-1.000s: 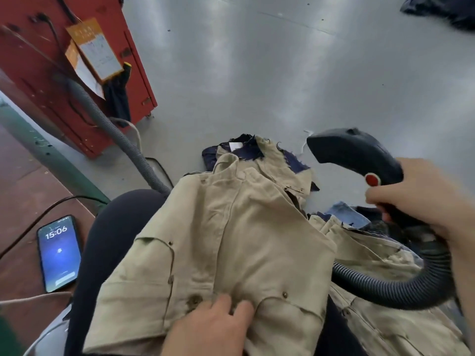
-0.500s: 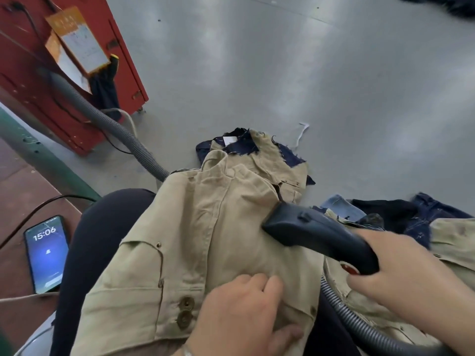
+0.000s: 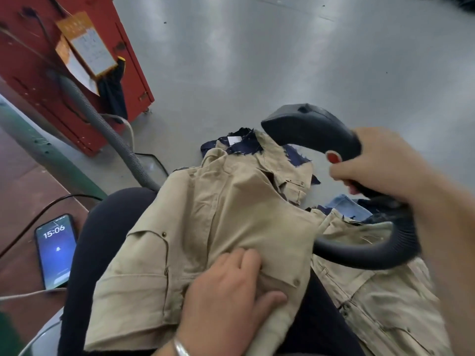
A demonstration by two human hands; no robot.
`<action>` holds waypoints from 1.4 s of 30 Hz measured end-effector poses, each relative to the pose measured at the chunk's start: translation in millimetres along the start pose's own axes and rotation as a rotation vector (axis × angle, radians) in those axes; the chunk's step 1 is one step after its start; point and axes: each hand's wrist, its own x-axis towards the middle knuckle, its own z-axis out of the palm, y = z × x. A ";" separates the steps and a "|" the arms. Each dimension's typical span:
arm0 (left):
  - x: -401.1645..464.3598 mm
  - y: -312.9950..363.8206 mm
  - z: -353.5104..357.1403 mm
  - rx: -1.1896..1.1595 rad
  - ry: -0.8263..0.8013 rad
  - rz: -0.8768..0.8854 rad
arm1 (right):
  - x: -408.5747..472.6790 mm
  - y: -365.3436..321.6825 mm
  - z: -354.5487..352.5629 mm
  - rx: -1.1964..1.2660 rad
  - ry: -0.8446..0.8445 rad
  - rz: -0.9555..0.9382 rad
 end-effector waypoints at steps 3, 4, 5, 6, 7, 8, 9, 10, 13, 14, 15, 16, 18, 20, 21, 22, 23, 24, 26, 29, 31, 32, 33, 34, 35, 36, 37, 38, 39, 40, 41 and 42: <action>3.4 -16.8 0.8 0.003 0.038 -0.004 | -48.2 14.7 -19.1 -0.092 -0.029 0.001; 4.3 -20.6 -0.2 0.004 0.020 0.005 | -63.8 17.6 -21.8 -0.111 -0.046 0.013; 4.1 -23.3 0.0 -0.005 -0.007 0.014 | -77.5 21.8 -22.5 -0.133 -0.062 0.027; 4.2 -24.5 -0.3 -0.011 -0.026 0.020 | -88.6 25.6 -21.0 -0.152 -0.089 0.046; 3.9 -25.1 0.2 -0.007 -0.045 0.019 | -97.0 29.4 -17.1 -0.168 -0.118 0.056; 3.3 -25.3 0.6 0.004 -0.058 0.023 | -103.3 31.0 -10.4 -0.187 -0.150 0.067; 2.9 -25.2 0.3 0.019 -0.069 0.027 | -106.8 31.9 -1.2 -0.222 -0.184 0.076; 2.7 -24.9 0.0 0.029 -0.078 0.025 | -107.6 30.9 8.0 -0.250 -0.232 0.097; 2.7 -23.1 -1.1 0.054 -0.102 0.013 | -93.3 30.2 28.5 -0.212 -0.287 0.160; 2.7 -22.1 -1.5 0.066 -0.108 0.005 | -84.8 29.4 32.2 -0.191 -0.280 0.150; 2.9 -20.5 -1.9 0.079 -0.115 -0.003 | -76.1 28.2 35.2 -0.170 -0.270 0.131; 3.5 -18.9 -1.8 0.082 -0.120 -0.011 | -67.0 25.6 37.7 -0.143 -0.253 0.111; 5.3 -16.7 -0.8 0.078 -0.118 -0.012 | -44.6 17.1 43.9 -0.103 -0.200 0.097; 5.2 -16.7 -1.1 0.069 -0.111 -0.019 | -15.9 7.0 51.9 -0.121 -0.160 0.076; 4.7 -16.3 -1.0 0.065 -0.115 -0.028 | -2.1 1.8 54.4 -0.120 -0.149 0.069; 3.3 -15.4 -0.9 0.067 -0.118 -0.039 | 9.1 -2.8 54.8 -0.103 -0.137 0.072; 1.1 -14.4 -1.1 0.067 -0.113 -0.048 | 17.3 -6.7 52.8 -0.077 -0.120 0.081; -1.0 -13.9 -0.8 0.050 -0.088 -0.061 | 21.7 -8.9 48.3 -0.051 -0.094 0.092; -3.1 -14.5 1.5 0.024 -0.012 -0.087 | 17.7 -4.2 31.7 -0.019 -0.037 0.099; 9.0 -11.8 0.3 0.035 0.075 -0.101 | -10.5 12.9 2.3 -0.017 0.016 0.071; 24.6 -6.4 -2.6 0.045 0.176 -0.062 | -36.1 17.4 -11.5 -0.039 0.032 0.068; 34.8 -1.6 -6.9 0.062 0.203 -0.049 | -48.5 20.4 -16.0 -0.033 0.029 0.075; 45.5 3.1 -11.4 0.080 0.208 -0.029 | -59.3 25.1 -18.6 -0.011 0.019 0.088; 55.2 7.0 -14.9 0.082 0.217 -0.014 | -69.4 29.3 -20.1 -0.005 0.001 0.097; 60.4 9.0 -16.9 0.088 0.220 0.007 | -78.4 33.4 -21.2 -0.007 -0.014 0.097; 60.3 9.5 -19.5 0.083 0.233 0.046 | -86.3 35.5 -21.2 -0.030 -0.010 0.095; 55.9 9.3 -22.8 0.044 0.242 0.080 | -92.5 37.3 -19.8 -0.059 0.002 0.088; 46.0 8.6 -26.6 -0.002 0.243 0.123 | -98.6 36.7 -17.8 -0.083 0.001 0.087; 31.0 6.9 -27.4 -0.063 0.241 0.170 | -104.7 34.1 -14.8 -0.110 0.000 0.087; 15.6 3.9 -24.3 -0.110 0.266 0.210 | -109.8 29.9 -11.4 -0.140 0.007 0.085; 0.3 0.1 -17.9 -0.140 0.291 0.247 | -112.9 25.8 -6.9 -0.167 0.008 0.074; -13.4 -3.8 -9.6 -0.133 0.306 0.272 | -114.0 20.7 -0.7 -0.189 -0.007 0.056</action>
